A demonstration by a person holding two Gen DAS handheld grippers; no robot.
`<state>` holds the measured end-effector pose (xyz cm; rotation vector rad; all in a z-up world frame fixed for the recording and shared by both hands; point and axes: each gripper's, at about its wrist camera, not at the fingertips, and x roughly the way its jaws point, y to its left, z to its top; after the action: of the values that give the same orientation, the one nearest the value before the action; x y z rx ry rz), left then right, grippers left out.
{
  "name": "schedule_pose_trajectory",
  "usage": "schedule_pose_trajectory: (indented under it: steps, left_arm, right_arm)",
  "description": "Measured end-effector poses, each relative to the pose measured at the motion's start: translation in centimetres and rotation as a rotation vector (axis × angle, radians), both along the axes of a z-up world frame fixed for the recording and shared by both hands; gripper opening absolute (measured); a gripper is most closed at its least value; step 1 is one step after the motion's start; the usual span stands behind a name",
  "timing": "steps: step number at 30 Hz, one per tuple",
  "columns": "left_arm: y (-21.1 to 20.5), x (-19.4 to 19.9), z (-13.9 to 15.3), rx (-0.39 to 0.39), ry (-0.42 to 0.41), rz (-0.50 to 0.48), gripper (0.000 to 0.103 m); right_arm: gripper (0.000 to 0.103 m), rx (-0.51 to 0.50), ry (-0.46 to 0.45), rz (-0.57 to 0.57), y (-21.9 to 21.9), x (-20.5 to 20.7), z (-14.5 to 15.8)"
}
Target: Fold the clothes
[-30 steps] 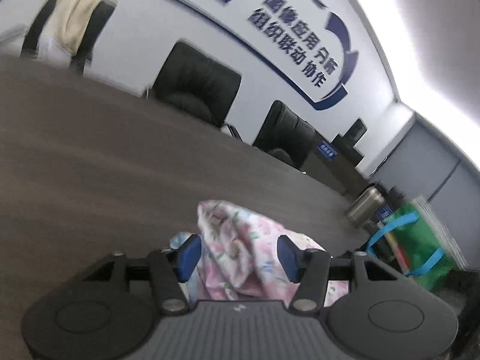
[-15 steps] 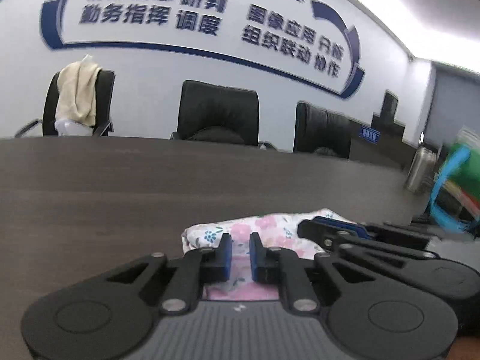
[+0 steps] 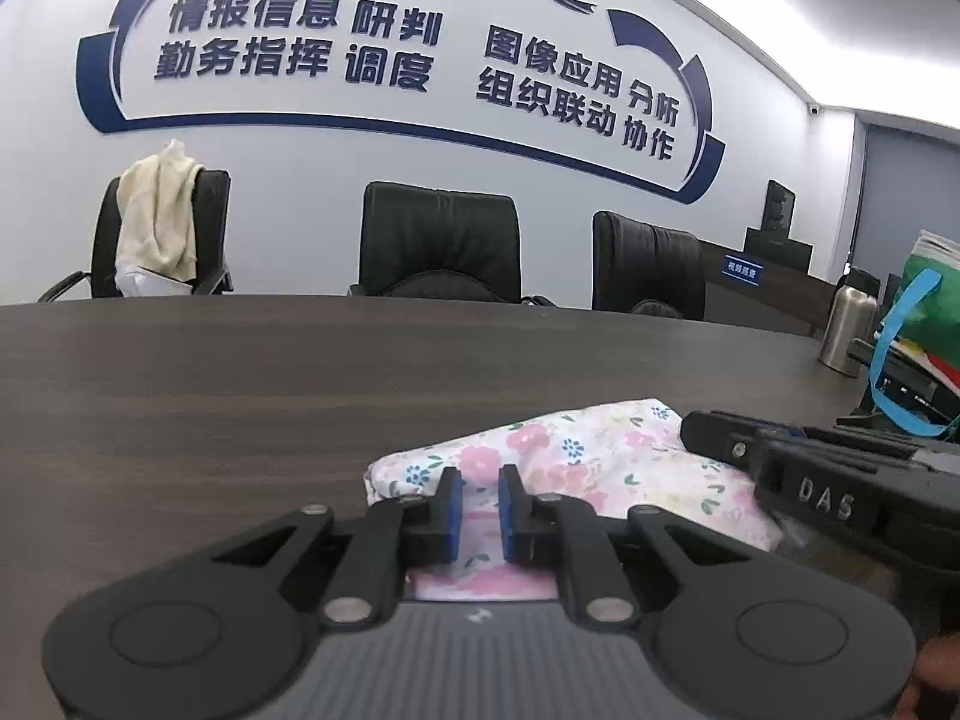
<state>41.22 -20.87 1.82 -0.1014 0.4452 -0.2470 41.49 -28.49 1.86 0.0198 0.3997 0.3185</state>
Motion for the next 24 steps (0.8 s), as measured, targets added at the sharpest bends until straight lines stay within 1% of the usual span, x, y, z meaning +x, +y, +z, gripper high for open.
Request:
schedule_pose_trajectory:
  steps: [1,4,5,6,7,8,9,11,12,13,14,15,16,17,18,19,21,22,24]
  left_arm:
    - [0.0,0.1,0.0,-0.004,0.004,-0.003,0.011]
    - [-0.1,0.1,0.9,-0.003,0.009,0.009,0.012]
    - [0.0,-0.2,1.4,-0.01,0.008,0.018,0.014]
    - [0.2,-0.6,2.0,-0.019,-0.001,0.024,0.022]
    - [0.5,-1.1,2.8,-0.031,-0.015,0.027,0.036]
    - [0.9,-2.0,3.8,-0.051,-0.041,0.023,0.043]
    - [1.5,-3.2,5.0,-0.071,-0.067,0.023,0.048]
    - [2.5,-5.9,7.5,-0.104,-0.112,0.035,0.048]
    - [3.1,-7.3,8.8,-0.117,-0.121,0.045,0.049]
    - [3.7,-8.8,10.1,-0.126,-0.123,0.056,0.055]
    - [4.4,-10.5,11.3,-0.132,-0.114,0.075,0.062]
    - [5.0,-12.1,12.1,-0.131,-0.097,0.103,0.074]
    - [5.3,-13.7,12.5,-0.122,-0.077,0.125,0.081]
    - [5.5,-15.4,12.7,-0.109,-0.056,0.14,0.081]
    - [5.3,-16.9,12.5,-0.089,-0.036,0.142,0.081]
    - [4.9,-18.3,12.0,-0.064,-0.016,0.134,0.081]
    - [3.9,-20.8,10.6,0.011,0.029,0.109,0.081]
    - [3.4,-22.1,9.7,0.045,0.048,0.1,0.081]
    - [3.2,-24.7,8.1,0.074,0.087,0.083,0.081]
  right_arm:
    - [0.009,0.006,0.041,0.007,0.0,0.3,-0.4]
    - [0.009,0.061,0.069,-0.041,-1.1,-0.2,-0.2]
    - [0.009,0.075,0.03,-0.058,-1.4,-1.2,1.1]
    - [0.011,0.086,-0.029,-0.071,-1.8,-2.6,2.4]
    - [0.012,0.085,-0.099,-0.086,-2.2,-4.2,4.2]
    - [0.012,0.086,-0.137,-0.081,-2.4,-5.5,5.8]
    - [0.013,0.09,-0.174,-0.075,-2.6,-6.9,7.3]
    - [0.019,0.127,-0.219,-0.027,-3.3,-10.1,10.3]
    - [0.026,0.128,-0.234,-0.013,-3.5,-11.4,11.2]
    - [0.038,0.117,-0.248,-0.001,-3.6,-12.9,12.2]
    - [0.044,0.102,-0.264,0.002,-3.8,-14.5,13.1]
    - [0.055,0.085,-0.274,0.002,-4.1,-16.1,13.6]
    - [0.067,0.06,-0.263,0.008,-4.3,-17.6,13.8]
    - [0.075,0.036,-0.25,0.013,-4.4,-19.1,14.0]
    - [0.086,0.017,-0.219,0.02,-4.4,-20.3,13.8]
    - [0.089,-0.002,-0.173,0.03,-4.1,-21.6,13.3]
    - [0.089,-0.024,-0.099,0.02,-4.0,-23.6,11.8]
    - [0.094,-0.029,-0.067,0.008,-4.0,-24.8,11.0]
    - [0.102,-0.019,-0.012,-0.034,-4.5,-27.5,9.7]
